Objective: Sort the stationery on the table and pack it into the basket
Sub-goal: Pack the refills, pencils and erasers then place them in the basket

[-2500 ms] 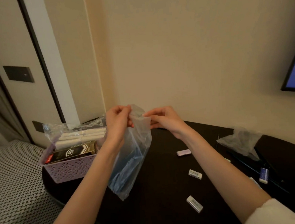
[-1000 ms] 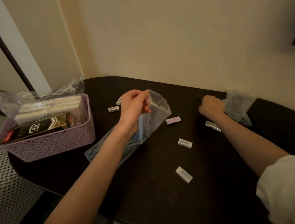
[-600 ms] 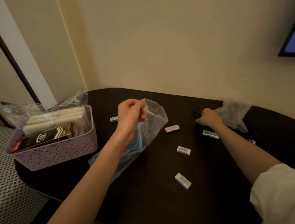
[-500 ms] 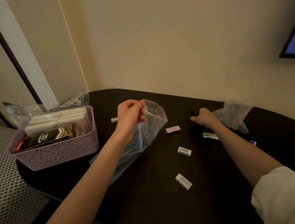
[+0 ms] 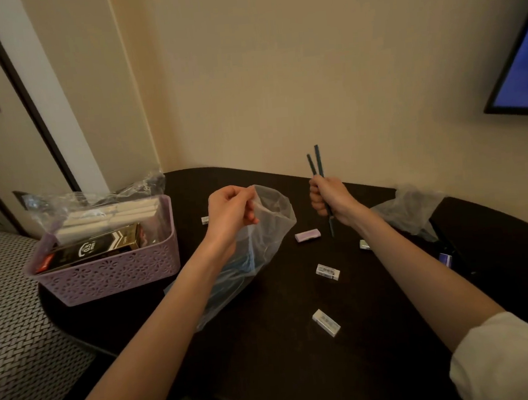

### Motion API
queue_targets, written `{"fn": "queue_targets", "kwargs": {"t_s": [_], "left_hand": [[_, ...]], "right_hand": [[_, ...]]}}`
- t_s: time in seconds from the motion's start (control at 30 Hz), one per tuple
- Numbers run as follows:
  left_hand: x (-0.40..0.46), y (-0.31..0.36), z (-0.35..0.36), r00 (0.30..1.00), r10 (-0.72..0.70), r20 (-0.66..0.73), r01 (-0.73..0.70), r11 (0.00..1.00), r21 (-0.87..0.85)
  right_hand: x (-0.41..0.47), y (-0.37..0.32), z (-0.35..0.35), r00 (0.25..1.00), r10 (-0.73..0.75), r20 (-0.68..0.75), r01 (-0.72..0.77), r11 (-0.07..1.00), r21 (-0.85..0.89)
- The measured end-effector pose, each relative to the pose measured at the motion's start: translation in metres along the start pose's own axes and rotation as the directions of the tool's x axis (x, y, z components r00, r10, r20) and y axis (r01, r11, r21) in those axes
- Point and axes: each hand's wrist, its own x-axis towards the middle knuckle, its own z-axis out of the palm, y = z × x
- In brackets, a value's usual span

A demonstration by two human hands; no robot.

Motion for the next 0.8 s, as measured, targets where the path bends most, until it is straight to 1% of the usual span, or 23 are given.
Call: {"fn": "queue_targets", "kwargs": {"t_s": [0.1,0.17,0.23,0.27,0.33,0.4,0.5,0.57,0.67,0.8], "left_hand": [[-0.002,0.002,-0.001,1.0,0.005,-0.003,-0.005,1.0,0.007],[-0.002,0.004,-0.001,1.0,0.008,-0.006,-0.008,1.0,0.002],[-0.002,0.005,-0.002,1.0,0.011,-0.008,-0.011,1.0,0.001],[-0.001,0.006,-0.002,1.0,0.012,-0.007,-0.012,1.0,0.002],[-0.001,0.008,-0.002,1.0,0.012,-0.003,-0.011,1.0,0.006],[0.0,0.01,-0.002,1.0,0.009,-0.001,-0.009,1.0,0.007],[-0.001,0.012,-0.001,1.0,0.014,-0.003,-0.014,1.0,0.005],[-0.002,0.014,-0.002,1.0,0.028,-0.005,-0.028,1.0,0.004],[-0.003,0.017,-0.006,0.999,0.051,0.002,-0.051,0.999,-0.003],[-0.004,0.023,-0.011,0.997,0.077,-0.021,-0.077,0.997,-0.016]], "right_hand": [[-0.01,-0.013,0.003,0.984,-0.121,-0.129,0.142,0.974,0.175],[-0.017,-0.029,0.005,0.953,-0.189,-0.236,0.249,0.932,0.263],[-0.028,-0.047,0.005,0.91,-0.269,-0.315,0.347,0.91,0.226],[-0.033,-0.056,0.005,0.894,-0.308,-0.326,0.383,0.903,0.195],[-0.044,-0.069,0.006,0.887,-0.375,-0.269,0.43,0.883,0.188],[-0.051,-0.077,0.009,0.892,-0.424,-0.159,0.448,0.875,0.182],[-0.058,-0.079,0.016,0.885,-0.465,-0.005,0.465,0.884,0.042],[-0.06,-0.077,0.021,0.896,-0.435,0.094,0.442,0.894,-0.071],[-0.061,-0.072,0.026,0.917,-0.322,0.234,0.366,0.913,-0.178],[-0.063,-0.066,0.03,0.909,-0.239,0.342,0.299,0.944,-0.136]]}}
